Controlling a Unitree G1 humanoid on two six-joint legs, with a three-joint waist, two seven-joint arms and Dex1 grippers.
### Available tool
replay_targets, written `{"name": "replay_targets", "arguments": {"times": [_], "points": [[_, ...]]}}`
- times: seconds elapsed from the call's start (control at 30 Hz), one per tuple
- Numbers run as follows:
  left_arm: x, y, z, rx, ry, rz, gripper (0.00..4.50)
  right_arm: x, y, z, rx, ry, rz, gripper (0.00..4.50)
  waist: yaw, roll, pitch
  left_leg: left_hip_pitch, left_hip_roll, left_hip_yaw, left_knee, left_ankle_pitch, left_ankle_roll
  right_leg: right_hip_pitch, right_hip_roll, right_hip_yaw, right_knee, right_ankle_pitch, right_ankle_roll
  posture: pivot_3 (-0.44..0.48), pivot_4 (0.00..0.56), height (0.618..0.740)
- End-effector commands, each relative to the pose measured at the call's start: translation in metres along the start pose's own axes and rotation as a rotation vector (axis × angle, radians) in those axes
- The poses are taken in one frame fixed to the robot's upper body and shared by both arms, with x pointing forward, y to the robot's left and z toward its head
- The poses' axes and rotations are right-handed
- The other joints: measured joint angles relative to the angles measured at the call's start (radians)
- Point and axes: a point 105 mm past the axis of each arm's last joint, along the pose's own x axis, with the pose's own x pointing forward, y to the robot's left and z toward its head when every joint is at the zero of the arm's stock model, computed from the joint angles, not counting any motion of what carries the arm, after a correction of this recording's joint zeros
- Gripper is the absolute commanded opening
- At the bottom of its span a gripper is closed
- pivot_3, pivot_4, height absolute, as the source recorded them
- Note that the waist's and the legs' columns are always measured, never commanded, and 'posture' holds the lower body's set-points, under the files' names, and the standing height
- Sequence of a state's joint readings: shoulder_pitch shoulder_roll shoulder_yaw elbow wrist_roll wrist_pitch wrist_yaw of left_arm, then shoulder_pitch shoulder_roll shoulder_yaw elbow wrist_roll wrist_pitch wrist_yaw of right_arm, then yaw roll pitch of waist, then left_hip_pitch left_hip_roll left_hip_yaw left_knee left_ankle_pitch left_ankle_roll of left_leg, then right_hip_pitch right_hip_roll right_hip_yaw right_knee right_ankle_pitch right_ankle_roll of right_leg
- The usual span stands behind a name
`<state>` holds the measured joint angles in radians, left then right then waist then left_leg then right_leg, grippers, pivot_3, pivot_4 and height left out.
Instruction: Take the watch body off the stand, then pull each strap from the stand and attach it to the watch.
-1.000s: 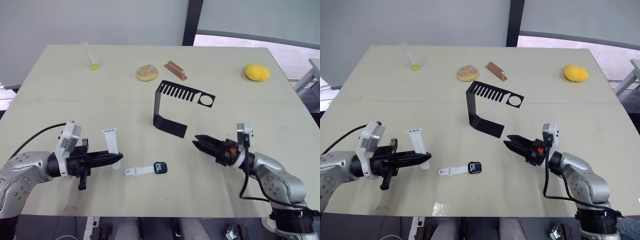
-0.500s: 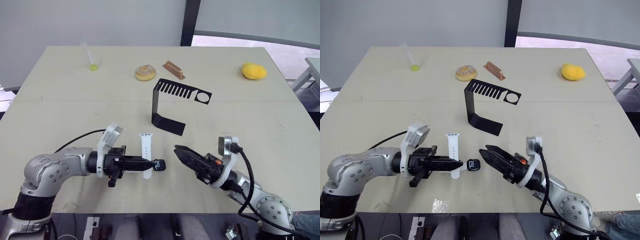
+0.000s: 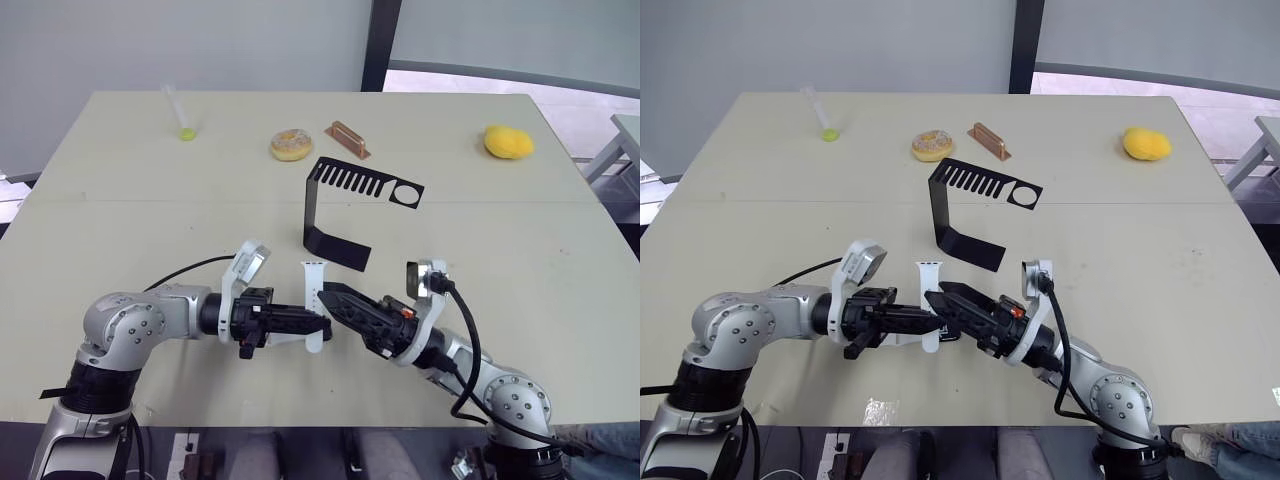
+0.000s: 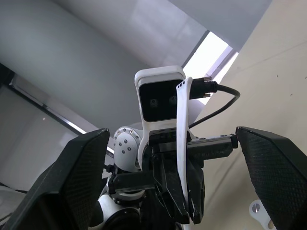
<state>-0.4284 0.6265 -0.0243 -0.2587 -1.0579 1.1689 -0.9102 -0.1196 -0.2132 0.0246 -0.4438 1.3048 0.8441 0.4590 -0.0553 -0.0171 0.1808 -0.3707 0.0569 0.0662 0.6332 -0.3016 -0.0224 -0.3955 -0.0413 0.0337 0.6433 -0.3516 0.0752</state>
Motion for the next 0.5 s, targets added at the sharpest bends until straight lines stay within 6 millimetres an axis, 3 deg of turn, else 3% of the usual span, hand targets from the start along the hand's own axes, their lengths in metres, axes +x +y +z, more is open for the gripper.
{"name": "replay_targets", "arguments": {"times": [0.03,0.07,0.5], "points": [[0.0063,-0.0057,0.0019,0.024,0.007,-0.032,0.0,0.0068,0.0065,0.0082,-0.025,-0.037,0.045,3.21,0.0,0.0,0.0,0.0,0.0,0.0,0.0,0.0,0.0,0.0,0.0,0.0,0.0,0.0,0.0,0.0,0.15,0.74],[0.0069,-0.0053,0.0024,0.026,0.005,-0.033,0.0,0.0082,0.007,0.0094,-0.02,-0.042,0.054,2.75,0.0,0.0,0.0,0.0,0.0,0.0,0.0,0.0,0.0,0.0,0.0,0.0,0.0,0.0,0.0,0.0,0.15,0.74],[0.0095,-0.0043,0.0029,0.038,-0.004,-0.033,0.0,0.01,0.0051,0.0093,-0.012,-0.041,0.062,2.75,0.0,0.0,0.0,0.0,0.0,0.0,0.0,0.0,0.0,0.0,0.0,0.0,0.0,0.0,0.0,0.0,0.15,0.74]]}}
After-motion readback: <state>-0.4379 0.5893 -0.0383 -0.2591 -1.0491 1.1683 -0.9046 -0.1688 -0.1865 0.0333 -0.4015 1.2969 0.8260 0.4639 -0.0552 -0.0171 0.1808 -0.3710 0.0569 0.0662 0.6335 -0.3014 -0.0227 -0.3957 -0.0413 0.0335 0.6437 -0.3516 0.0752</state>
